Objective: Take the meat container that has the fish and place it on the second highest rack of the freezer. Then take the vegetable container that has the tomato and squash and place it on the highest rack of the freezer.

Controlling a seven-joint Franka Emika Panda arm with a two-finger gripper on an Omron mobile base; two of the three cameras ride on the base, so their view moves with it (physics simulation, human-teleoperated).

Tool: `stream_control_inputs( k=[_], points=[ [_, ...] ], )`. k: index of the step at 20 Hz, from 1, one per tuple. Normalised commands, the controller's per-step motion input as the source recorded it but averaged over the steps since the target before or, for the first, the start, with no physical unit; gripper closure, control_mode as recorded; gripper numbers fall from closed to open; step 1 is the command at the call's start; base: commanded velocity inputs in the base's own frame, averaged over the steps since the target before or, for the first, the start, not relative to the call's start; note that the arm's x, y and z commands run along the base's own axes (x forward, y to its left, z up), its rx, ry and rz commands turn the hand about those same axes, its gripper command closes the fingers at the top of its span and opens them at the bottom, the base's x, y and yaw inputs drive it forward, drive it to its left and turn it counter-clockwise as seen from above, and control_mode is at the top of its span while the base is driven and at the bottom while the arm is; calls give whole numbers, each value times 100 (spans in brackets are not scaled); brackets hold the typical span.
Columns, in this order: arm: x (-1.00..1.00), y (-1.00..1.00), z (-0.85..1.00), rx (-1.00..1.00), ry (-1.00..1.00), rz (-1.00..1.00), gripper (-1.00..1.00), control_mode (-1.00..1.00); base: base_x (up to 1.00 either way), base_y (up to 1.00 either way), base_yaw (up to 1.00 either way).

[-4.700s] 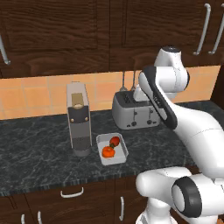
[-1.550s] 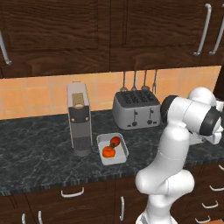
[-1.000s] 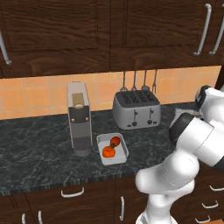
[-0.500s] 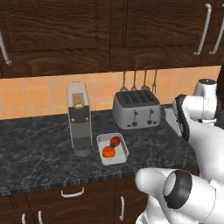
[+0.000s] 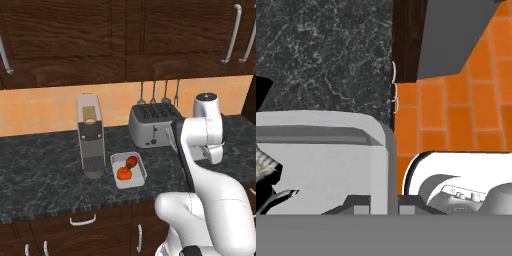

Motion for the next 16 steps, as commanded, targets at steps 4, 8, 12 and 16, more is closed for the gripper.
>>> stream_control_inputs(
  k=[4,8,12,16],
  points=[
    [0,45,23,4,4,3,100,-100,0,0,0],
    [0,7,0,8,0,0,100,-100,0,0,0],
    [6,-1,0,6,-4,-9,100,-100,0,0,0],
    [0,0,0,3,-3,0,100,-100,0,0,0]
  ],
)
